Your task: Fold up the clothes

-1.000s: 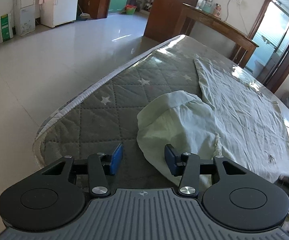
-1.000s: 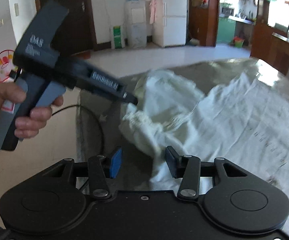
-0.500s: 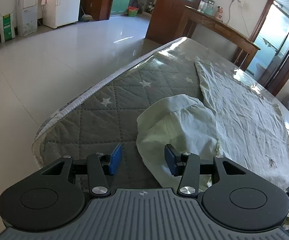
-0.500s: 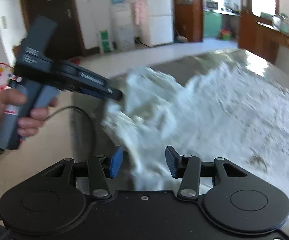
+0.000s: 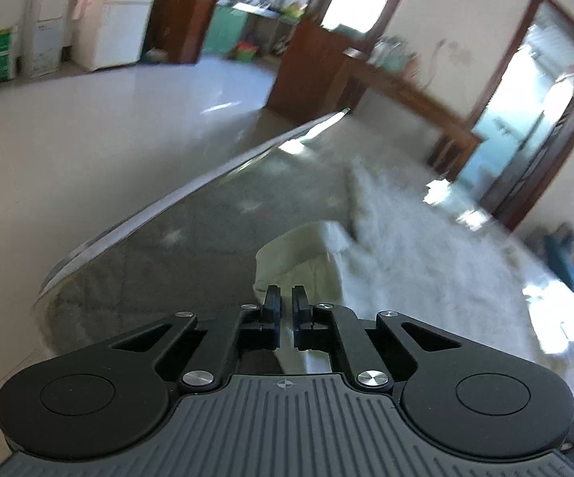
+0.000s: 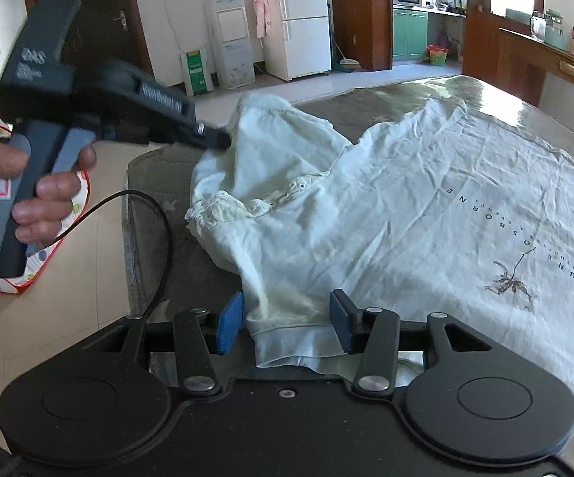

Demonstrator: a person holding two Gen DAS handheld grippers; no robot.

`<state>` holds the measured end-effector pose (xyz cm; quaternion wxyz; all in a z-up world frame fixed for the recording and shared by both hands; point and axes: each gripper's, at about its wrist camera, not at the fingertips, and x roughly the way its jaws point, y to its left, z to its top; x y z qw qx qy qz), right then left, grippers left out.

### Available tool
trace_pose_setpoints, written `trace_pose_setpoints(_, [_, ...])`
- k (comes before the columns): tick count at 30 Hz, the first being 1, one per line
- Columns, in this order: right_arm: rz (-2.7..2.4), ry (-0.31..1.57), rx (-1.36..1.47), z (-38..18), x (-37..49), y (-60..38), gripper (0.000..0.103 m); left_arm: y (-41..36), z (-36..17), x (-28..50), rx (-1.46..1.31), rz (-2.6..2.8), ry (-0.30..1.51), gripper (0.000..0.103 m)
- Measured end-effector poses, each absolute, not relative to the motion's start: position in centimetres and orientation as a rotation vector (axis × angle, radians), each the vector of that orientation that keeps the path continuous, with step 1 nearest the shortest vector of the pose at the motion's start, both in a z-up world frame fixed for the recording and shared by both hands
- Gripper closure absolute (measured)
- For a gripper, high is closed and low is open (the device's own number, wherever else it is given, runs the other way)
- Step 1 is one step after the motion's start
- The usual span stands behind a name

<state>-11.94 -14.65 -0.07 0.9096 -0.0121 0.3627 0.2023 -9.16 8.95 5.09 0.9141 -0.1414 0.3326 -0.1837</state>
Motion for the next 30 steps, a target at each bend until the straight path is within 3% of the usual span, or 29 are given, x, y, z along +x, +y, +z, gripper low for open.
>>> trace_pose_setpoints(6, [0.419, 0.741, -0.016, 0.4, -12.3, -14.8, 0.051, 6.0, 7.1, -10.4, -0.274, -0.608, 0.584, 0.097])
trace_pose_setpoints(15, [0.325, 0.725, -0.020, 1.4, -14.1, -17.7, 0.051, 1.6, 4.1, -10.3, -0.244, -0.883, 0.711, 0.097])
trace_pose_setpoints(19, [0.272, 0.725, -0.004, 1.7, -14.8, -19.6, 0.051, 3.2, 5.3, -11.9, -0.157, -0.802, 0.570, 0.096])
trace_pose_setpoints(21, [0.255, 0.724, 0.002, 1.7, -14.9, -20.2, 0.051, 4.2, 5.6, -12.5, -0.126, -0.746, 0.529, 0.093])
trace_pose_setpoints(25, [0.249, 0.717, 0.023, 1.5, -14.6, -20.6, 0.049, 5.7, 5.8, -13.5, -0.085, -0.657, 0.478, 0.061])
trace_pose_setpoints(30, [0.265, 0.715, 0.026, 1.3, -14.0, -20.1, 0.048, 5.5, 5.4, -13.3, -0.035, -0.629, 0.495, 0.056])
